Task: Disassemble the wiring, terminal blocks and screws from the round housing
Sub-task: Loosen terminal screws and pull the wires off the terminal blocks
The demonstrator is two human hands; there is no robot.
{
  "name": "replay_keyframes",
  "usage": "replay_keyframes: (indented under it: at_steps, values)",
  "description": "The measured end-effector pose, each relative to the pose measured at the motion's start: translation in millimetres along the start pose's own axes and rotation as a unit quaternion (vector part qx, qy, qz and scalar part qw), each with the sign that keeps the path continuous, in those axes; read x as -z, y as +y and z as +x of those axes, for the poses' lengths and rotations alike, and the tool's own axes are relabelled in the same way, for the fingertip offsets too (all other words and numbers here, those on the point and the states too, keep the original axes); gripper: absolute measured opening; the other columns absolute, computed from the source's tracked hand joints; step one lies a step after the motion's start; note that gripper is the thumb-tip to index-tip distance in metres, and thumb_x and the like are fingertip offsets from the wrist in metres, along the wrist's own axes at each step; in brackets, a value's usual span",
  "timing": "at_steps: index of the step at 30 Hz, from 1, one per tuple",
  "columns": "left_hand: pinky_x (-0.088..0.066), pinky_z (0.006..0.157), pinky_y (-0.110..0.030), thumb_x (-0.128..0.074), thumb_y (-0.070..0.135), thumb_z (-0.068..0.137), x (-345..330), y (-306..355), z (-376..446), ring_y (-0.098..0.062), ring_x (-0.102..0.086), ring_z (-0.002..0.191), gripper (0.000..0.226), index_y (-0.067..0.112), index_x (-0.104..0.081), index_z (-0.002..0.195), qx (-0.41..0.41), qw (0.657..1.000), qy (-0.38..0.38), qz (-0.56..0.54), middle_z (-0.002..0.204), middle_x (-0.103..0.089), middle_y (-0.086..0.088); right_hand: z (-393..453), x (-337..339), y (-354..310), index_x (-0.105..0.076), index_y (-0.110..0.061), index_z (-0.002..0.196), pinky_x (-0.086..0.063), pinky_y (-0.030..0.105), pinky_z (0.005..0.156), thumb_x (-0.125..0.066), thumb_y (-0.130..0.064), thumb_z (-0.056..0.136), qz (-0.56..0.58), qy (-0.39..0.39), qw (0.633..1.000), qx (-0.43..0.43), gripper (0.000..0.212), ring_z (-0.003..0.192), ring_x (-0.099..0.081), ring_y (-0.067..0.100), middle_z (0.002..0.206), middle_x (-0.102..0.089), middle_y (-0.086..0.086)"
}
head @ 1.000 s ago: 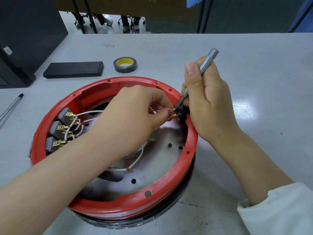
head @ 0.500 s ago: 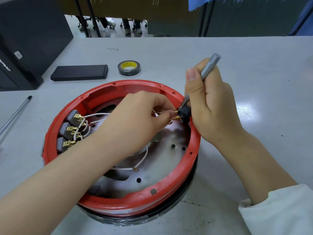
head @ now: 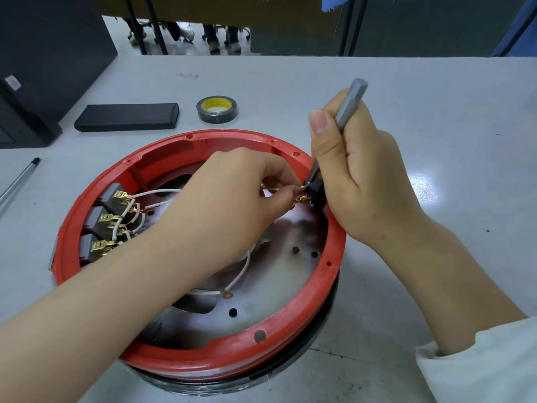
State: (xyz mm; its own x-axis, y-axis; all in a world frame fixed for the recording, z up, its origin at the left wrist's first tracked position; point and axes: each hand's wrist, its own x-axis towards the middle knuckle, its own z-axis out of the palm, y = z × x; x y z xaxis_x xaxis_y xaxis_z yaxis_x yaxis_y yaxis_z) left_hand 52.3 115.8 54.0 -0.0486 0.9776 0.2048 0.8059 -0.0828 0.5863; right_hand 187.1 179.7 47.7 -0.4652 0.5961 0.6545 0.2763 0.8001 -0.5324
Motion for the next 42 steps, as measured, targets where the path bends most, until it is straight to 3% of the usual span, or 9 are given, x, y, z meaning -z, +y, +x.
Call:
replay_keyframes:
  at_steps: [11, 16, 21, 24, 28, 30, 35, 38, 42]
  values:
    - [-0.038, 0.062, -0.004, -0.049, 0.041, 0.074, 1.1, 0.5, -0.3, 0.008, -0.057, 0.077, 0.024, 0.035, -0.071, 0.079, 0.000, 1.000, -0.005, 0.010, 0.068, -0.063, 0.026, 0.2, 2.5, -2.5, -0.031, -0.023, 0.094, -0.041, 0.038, 0.045, -0.028, -0.033, 0.100, -0.050, -0.015, 0.998, 0.041, 0.012, 0.045, -0.046, 0.015, 0.055, -0.041, -0.010]
    - [-0.037, 0.059, -0.003, -0.048, 0.041, 0.074, 1.9, 0.7, -0.3, 0.009, -0.057, 0.075, 0.025, 0.034, -0.072, 0.080, -0.002, 1.000, -0.005, 0.007, 0.066, -0.063, 0.026, 0.6, 2.6, -2.6, -0.031, -0.028, 0.093, -0.040, 0.033, 0.045, -0.028, -0.035, 0.099, -0.038, -0.017, 0.999, 0.036, 0.010, 0.047, -0.047, 0.015, 0.055, -0.041, -0.012]
    - [-0.037, 0.058, -0.003, -0.055, 0.038, 0.079, 0.1, 0.0, 0.1, 0.012, -0.056, 0.070, 0.017, 0.034, -0.072, 0.080, 0.010, 1.000, -0.004, -0.005, 0.067, -0.063, 0.029, 0.5, -1.3, -1.0, -0.030, -0.036, 0.081, -0.039, 0.034, 0.046, -0.029, -0.035, 0.099, 0.019, 0.007, 1.000, -0.005, 0.019, 0.051, -0.047, 0.020, 0.055, -0.043, 0.002]
    - [-0.037, 0.058, -0.002, -0.057, 0.037, 0.080, -0.3, -1.3, 0.3, 0.014, -0.055, 0.069, 0.015, 0.034, -0.072, 0.080, 0.013, 1.000, -0.001, -0.011, 0.072, -0.061, 0.033, -0.8, -2.9, 0.6, -0.031, -0.034, 0.080, -0.039, 0.036, 0.048, -0.030, -0.035, 0.100, 0.051, 0.014, 0.998, -0.031, 0.020, 0.052, -0.047, 0.023, 0.068, -0.048, 0.009]
    - [-0.036, 0.061, -0.003, -0.059, 0.037, 0.084, -0.4, 0.4, -0.7, 0.013, -0.055, 0.075, 0.012, 0.033, -0.071, 0.082, 0.002, 1.000, 0.011, 0.023, 0.065, -0.060, 0.026, -3.3, -5.5, 1.8, -0.033, -0.034, 0.081, -0.038, 0.020, 0.042, -0.032, -0.032, 0.101, 0.102, 0.046, 0.992, -0.052, 0.021, 0.046, -0.046, 0.012, 0.064, -0.048, 0.004]
    - [-0.035, 0.065, -0.002, -0.058, 0.037, 0.083, 6.7, 1.5, -4.2, 0.012, -0.055, 0.076, 0.013, 0.034, -0.070, 0.086, -0.019, 0.999, 0.025, 0.041, 0.072, -0.062, 0.025, -3.9, -4.7, 3.0, -0.036, -0.033, 0.082, -0.037, 0.011, 0.045, -0.034, -0.030, 0.102, 0.151, 0.071, 0.983, -0.081, 0.021, 0.044, -0.046, 0.004, 0.059, -0.048, -0.008]
    - [-0.030, 0.091, 0.001, -0.064, 0.017, 0.086, 48.5, -15.6, -23.5, 0.004, -0.050, 0.106, 0.025, 0.031, -0.068, 0.106, -0.073, 0.991, 0.079, 0.074, 0.115, -0.062, 0.015, 0.8, 1.1, 4.6, -0.043, -0.029, 0.088, -0.044, 0.022, 0.053, -0.033, -0.033, 0.102, 0.201, 0.088, 0.966, -0.137, 0.018, 0.055, -0.050, 0.008, 0.059, -0.051, -0.010]
    - [-0.030, 0.099, -0.011, -0.061, 0.021, 0.086, 66.4, -42.1, -33.0, 0.001, -0.047, 0.116, 0.031, 0.040, -0.060, 0.111, 0.010, 0.988, 0.130, 0.077, 0.121, -0.055, 0.019, 4.3, -1.5, 2.6, -0.047, -0.025, 0.088, -0.052, 0.024, 0.071, -0.033, -0.031, 0.104, 0.228, 0.064, 0.951, -0.198, 0.023, 0.069, -0.059, 0.005, 0.066, -0.057, -0.010]
    - [-0.041, 0.105, -0.040, -0.063, 0.017, 0.089, 64.2, -62.0, -39.8, -0.012, -0.057, 0.115, 0.040, 0.034, -0.056, 0.124, 0.165, 0.978, 0.130, -0.002, 0.122, -0.060, 0.013, 1.7, -7.5, -5.8, -0.049, -0.023, 0.089, -0.051, 0.025, 0.066, -0.033, -0.033, 0.104, 0.284, 0.053, 0.921, -0.260, 0.024, 0.073, -0.060, 0.005, 0.068, -0.059, -0.006]
